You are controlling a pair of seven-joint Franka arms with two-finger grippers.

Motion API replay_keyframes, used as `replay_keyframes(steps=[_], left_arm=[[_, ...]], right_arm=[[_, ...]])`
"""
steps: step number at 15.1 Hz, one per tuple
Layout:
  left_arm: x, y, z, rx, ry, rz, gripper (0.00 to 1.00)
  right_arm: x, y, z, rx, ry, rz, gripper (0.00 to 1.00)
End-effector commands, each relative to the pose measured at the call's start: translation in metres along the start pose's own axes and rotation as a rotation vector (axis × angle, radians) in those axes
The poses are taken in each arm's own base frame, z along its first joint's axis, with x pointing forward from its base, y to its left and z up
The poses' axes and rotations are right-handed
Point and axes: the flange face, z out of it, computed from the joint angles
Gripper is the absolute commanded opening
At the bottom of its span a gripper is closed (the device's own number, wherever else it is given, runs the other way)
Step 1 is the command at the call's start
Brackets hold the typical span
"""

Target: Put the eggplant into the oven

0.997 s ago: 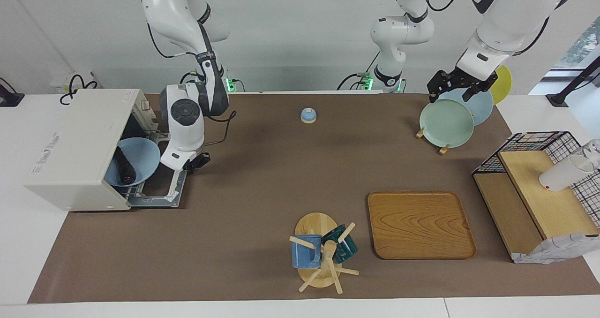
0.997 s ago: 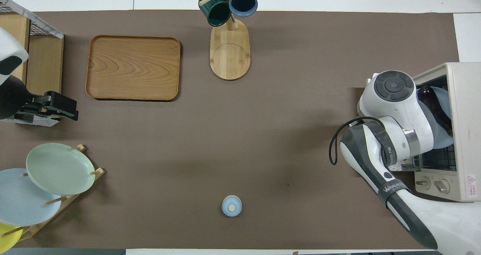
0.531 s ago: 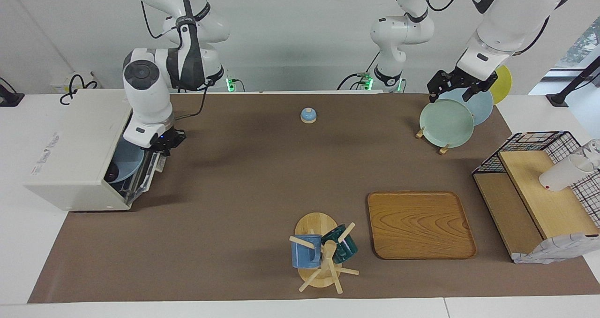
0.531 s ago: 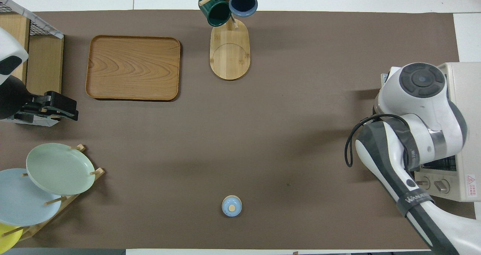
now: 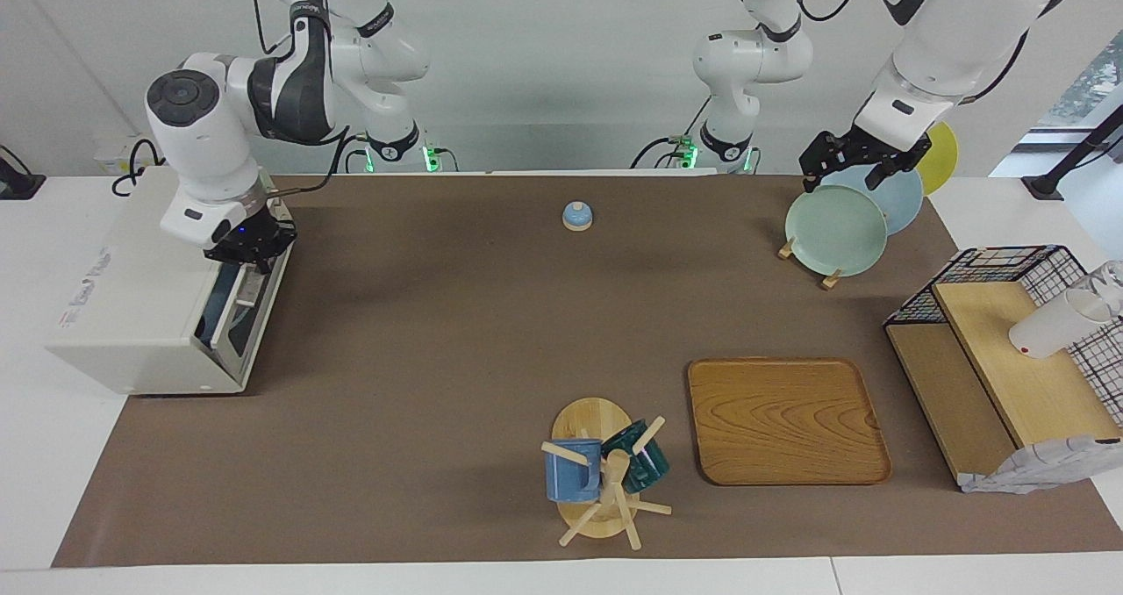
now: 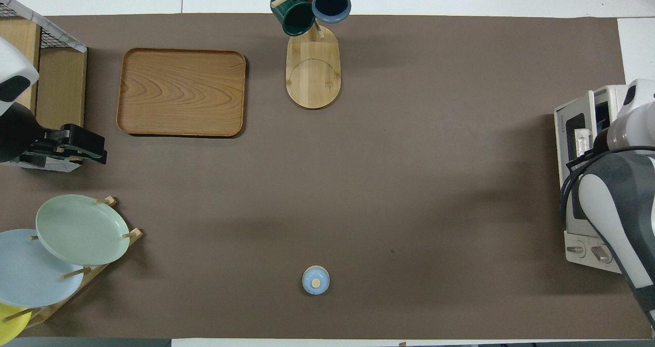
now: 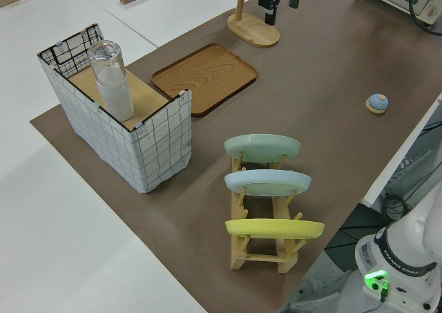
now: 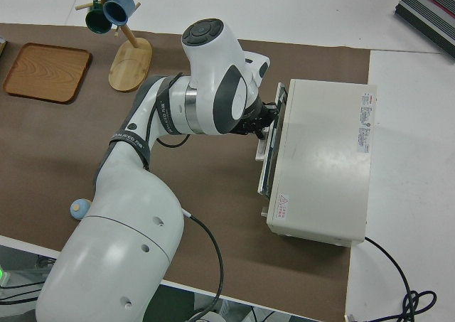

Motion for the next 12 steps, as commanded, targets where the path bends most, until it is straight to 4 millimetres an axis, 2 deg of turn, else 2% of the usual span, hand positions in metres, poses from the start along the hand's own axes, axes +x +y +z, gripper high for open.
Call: replay_keyframes(steps=[1, 4, 6, 7, 8, 9, 12], left_arm=[[-0.004, -0.003, -0.001, 0.003, -0.006, -0.012, 1.00], [-0.004, -0.002, -0.001, 0.003, -0.006, -0.010, 1.00], [-0.004, -0.003, -0.001, 0.003, -0.006, -0.012, 1.00], [-0.003, -0.002, 0.000, 0.003, -0.007, -0.010, 1.00], [-0.003, -0.002, 0.000, 0.003, -0.007, -0.010, 1.00], [-0.003, -0.002, 0.000, 0.003, -0.007, -0.010, 1.00], [-0.004, -0.002, -0.001, 0.003, -0.006, -0.010, 1.00]], right_arm=[[-0.012, 0.001, -0.029, 0.031, -0.037, -0.006, 0.00], [-0.006, 0.001, -0.075, 0.072, 0.000, 0.012, 0.00], [0.001, -0.001, -0.088, 0.098, 0.024, 0.014, 0.00], [0.001, -0.001, -0.089, 0.099, 0.026, 0.014, 0.14], [0.002, 0.000, -0.090, 0.100, 0.030, 0.020, 0.44], [0.004, -0.002, -0.095, 0.116, 0.047, 0.040, 0.99], [0.009, 0.000, -0.118, 0.146, 0.073, 0.147, 1.00]])
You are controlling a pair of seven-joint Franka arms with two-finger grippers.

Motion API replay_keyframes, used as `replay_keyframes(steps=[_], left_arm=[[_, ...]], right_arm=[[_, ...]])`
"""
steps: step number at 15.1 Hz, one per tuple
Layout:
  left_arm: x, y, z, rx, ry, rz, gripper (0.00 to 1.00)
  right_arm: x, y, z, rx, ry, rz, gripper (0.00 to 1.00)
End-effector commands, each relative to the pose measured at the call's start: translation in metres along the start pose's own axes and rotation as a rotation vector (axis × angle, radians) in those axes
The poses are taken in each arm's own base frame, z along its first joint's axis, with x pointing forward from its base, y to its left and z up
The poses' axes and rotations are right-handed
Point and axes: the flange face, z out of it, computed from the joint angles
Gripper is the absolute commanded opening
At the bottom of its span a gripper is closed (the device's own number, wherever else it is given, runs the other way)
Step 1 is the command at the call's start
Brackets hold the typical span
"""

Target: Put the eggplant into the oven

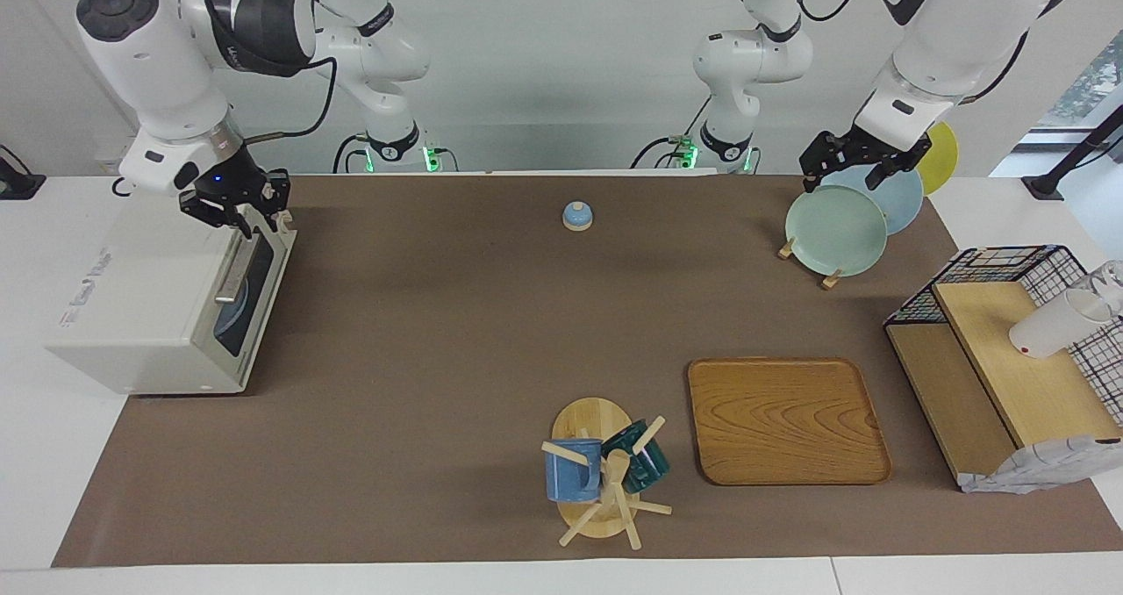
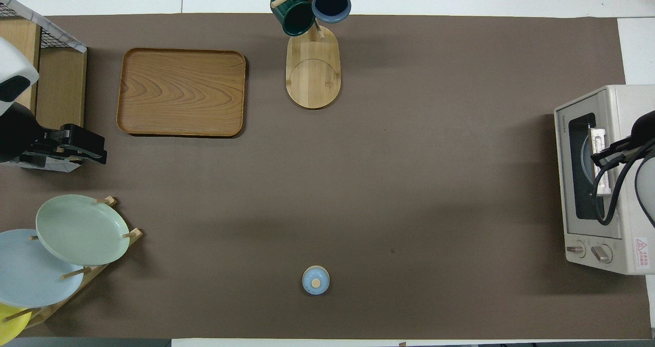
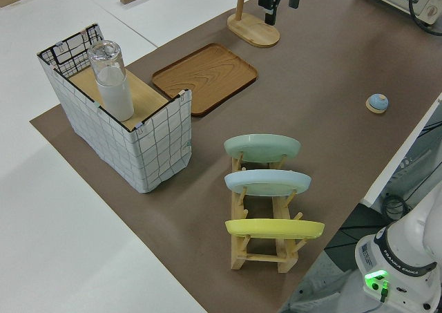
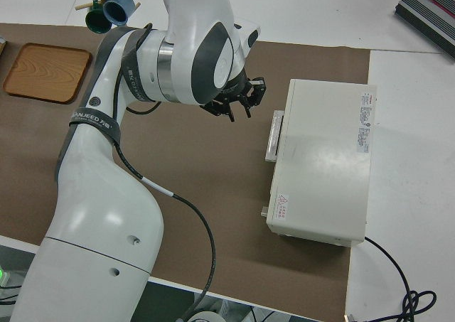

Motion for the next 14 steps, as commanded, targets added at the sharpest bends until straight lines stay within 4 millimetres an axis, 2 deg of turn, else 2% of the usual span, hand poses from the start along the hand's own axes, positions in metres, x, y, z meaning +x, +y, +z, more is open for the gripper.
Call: replay_keyframes(steps=[1, 8, 14], left_arm=[[-0.0037, -0.0024, -0.0008, 0.003, -0.006, -0.010, 1.00], [-0.0037, -0.0024, -0.0008, 0.003, -0.006, -0.010, 1.00], [-0.0037, -0.0024, -0.0008, 0.003, -0.006, -0.010, 1.00]], right_arm=[[0.0132, -0.0015, -0.0181, 0.027, 0.009, 0.086, 1.00], [0.0160, -0.0012, -0.0191, 0.026, 0.012, 0.108, 1.00], [0.0091, -0.0007, -0.0132, 0.039, -0.024, 0.116, 1.00]])
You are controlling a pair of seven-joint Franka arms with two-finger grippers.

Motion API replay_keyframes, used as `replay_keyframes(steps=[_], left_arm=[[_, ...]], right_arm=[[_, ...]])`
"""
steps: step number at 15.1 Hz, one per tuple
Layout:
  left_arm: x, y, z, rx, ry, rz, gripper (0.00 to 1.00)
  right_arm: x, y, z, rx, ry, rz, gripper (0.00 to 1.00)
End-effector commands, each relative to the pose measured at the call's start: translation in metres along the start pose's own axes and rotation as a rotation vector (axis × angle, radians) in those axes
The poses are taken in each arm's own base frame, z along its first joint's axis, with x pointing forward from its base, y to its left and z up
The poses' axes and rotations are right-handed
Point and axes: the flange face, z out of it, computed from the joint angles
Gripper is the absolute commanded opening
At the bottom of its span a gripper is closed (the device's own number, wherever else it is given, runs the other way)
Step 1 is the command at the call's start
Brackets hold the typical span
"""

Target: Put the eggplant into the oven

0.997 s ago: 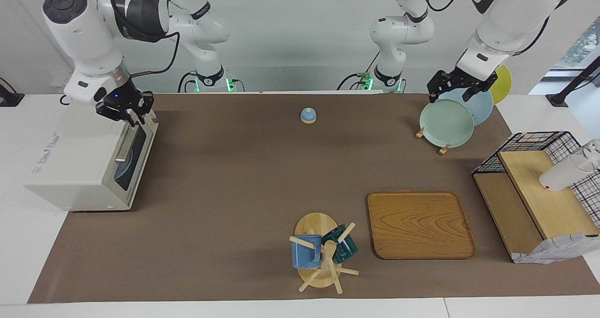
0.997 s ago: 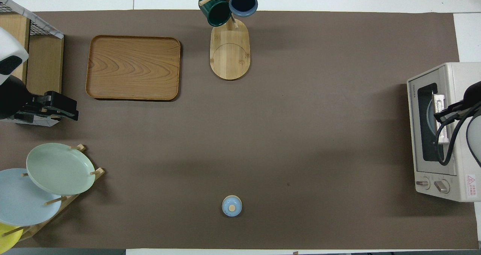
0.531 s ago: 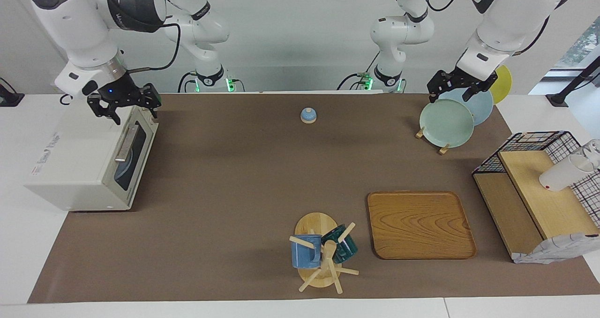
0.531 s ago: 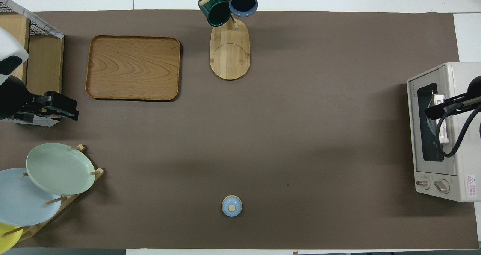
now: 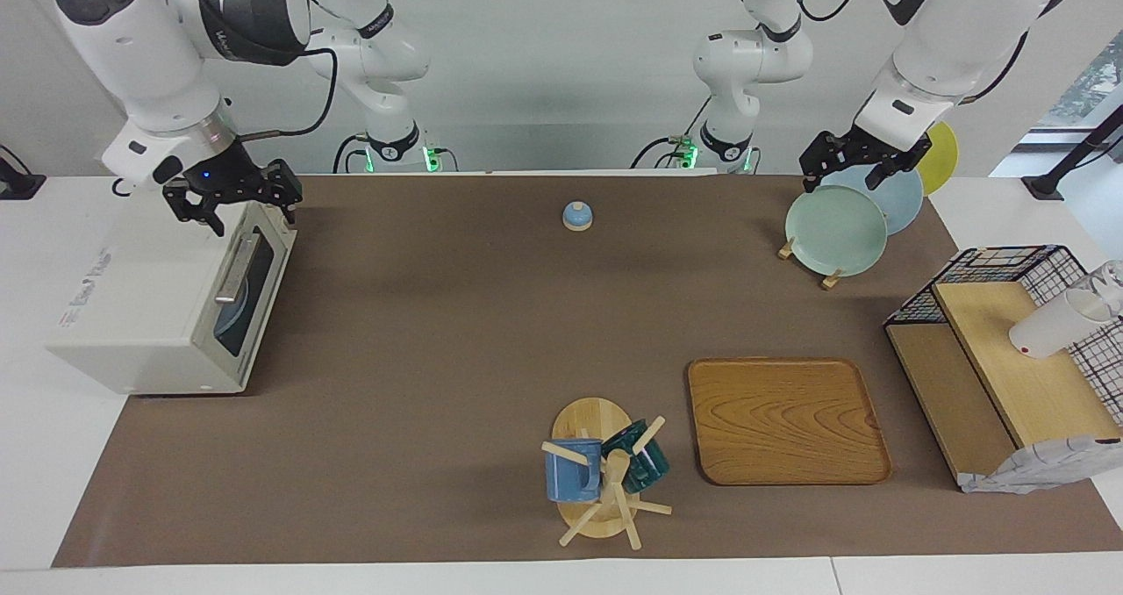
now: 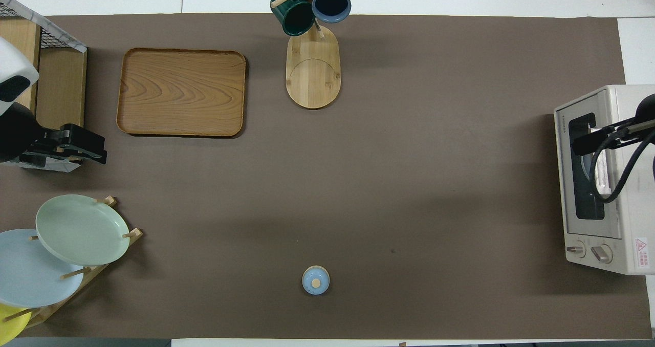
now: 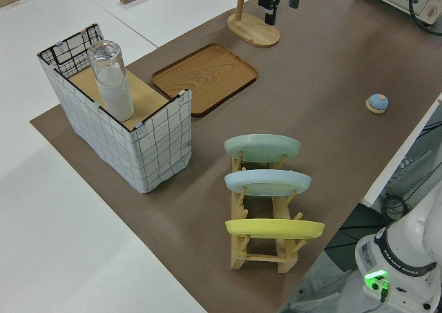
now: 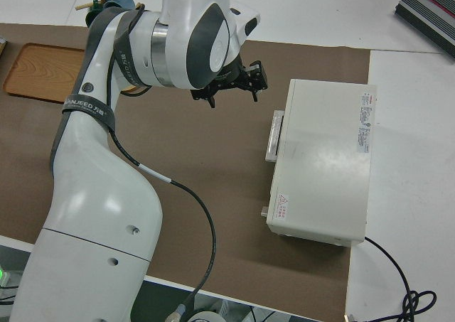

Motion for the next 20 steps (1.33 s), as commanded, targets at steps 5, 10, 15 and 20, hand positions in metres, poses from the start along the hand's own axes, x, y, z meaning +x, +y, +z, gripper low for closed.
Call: replay_keyframes(steps=[5, 10, 15, 20], left_arm=[[-0.003, -0.002, -0.001, 0.003, -0.007, -0.010, 1.00], [-0.004, -0.003, -0.001, 0.003, -0.006, -0.012, 1.00], [-0.004, -0.003, -0.001, 0.002, -0.004, -0.012, 1.00], [-0.003, -0.002, 0.000, 0.003, -0.007, -0.010, 1.00]], right_arm=[[-0.005, 0.008, -0.001, 0.028, -0.015, 0.063, 1.00], [-0.007, 0.013, -0.007, 0.023, 0.004, 0.133, 1.00], [-0.003, 0.011, -0.011, 0.026, 0.042, 0.123, 1.00], [-0.004, 0.008, -0.022, 0.048, 0.063, 0.201, 1.00]])
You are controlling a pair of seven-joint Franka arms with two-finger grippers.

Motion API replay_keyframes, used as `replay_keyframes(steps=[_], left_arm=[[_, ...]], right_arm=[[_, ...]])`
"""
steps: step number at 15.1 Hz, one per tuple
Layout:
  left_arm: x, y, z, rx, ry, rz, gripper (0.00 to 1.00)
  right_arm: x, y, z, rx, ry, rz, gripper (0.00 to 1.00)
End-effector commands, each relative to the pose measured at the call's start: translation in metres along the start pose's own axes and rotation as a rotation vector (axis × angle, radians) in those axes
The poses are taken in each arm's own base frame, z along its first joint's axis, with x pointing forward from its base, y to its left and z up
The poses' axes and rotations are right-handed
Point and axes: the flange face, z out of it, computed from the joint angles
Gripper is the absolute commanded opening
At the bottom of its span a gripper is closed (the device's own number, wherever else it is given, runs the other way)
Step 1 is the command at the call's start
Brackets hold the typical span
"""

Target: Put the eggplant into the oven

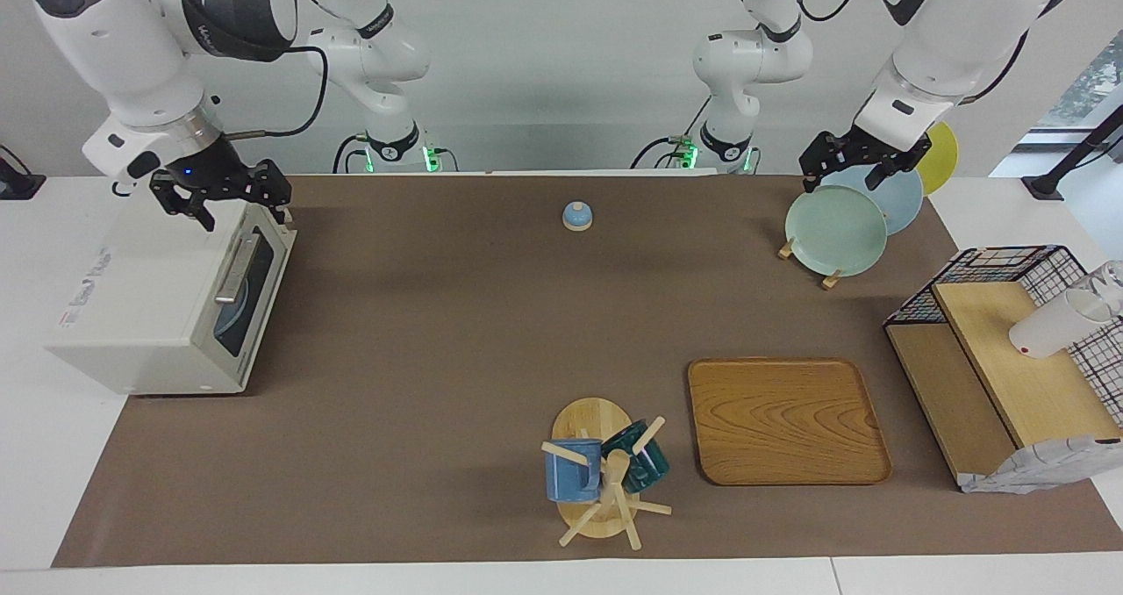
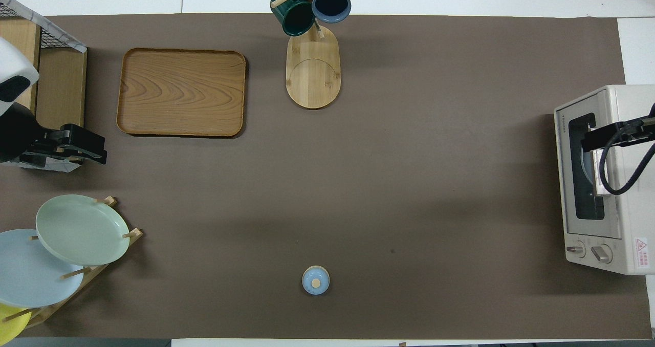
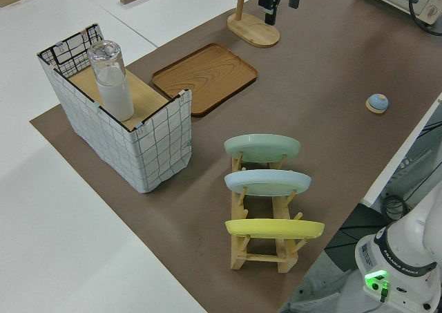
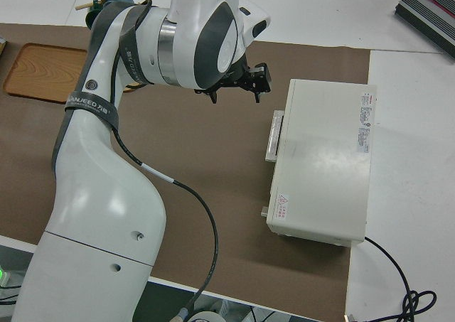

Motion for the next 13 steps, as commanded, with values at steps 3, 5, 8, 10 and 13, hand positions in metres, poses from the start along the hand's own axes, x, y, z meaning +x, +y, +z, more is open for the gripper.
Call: replay_keyframes(steps=[3, 5, 8, 10, 13], left_arm=[[-0.004, -0.003, -0.001, 0.003, -0.006, -0.012, 1.00], [-0.004, -0.002, -0.001, 0.003, -0.006, -0.010, 1.00], [-0.004, -0.002, -0.001, 0.003, -0.006, -0.010, 1.00], [-0.004, -0.003, -0.001, 0.003, -0.006, -0.012, 1.00], [-0.004, -0.002, -0.001, 0.003, -0.006, -0.010, 1.00]], right_arm=[[-0.004, -0.001, -0.014, 0.019, 0.021, 0.042, 1.00], [-0.005, -0.001, -0.016, 0.020, 0.024, 0.041, 1.00], [-0.003, -0.002, -0.021, 0.025, 0.035, 0.042, 1.00], [-0.002, -0.002, -0.022, 0.026, 0.037, 0.042, 1.00], [-0.004, -0.003, -0.022, 0.026, 0.026, 0.042, 1.00]])
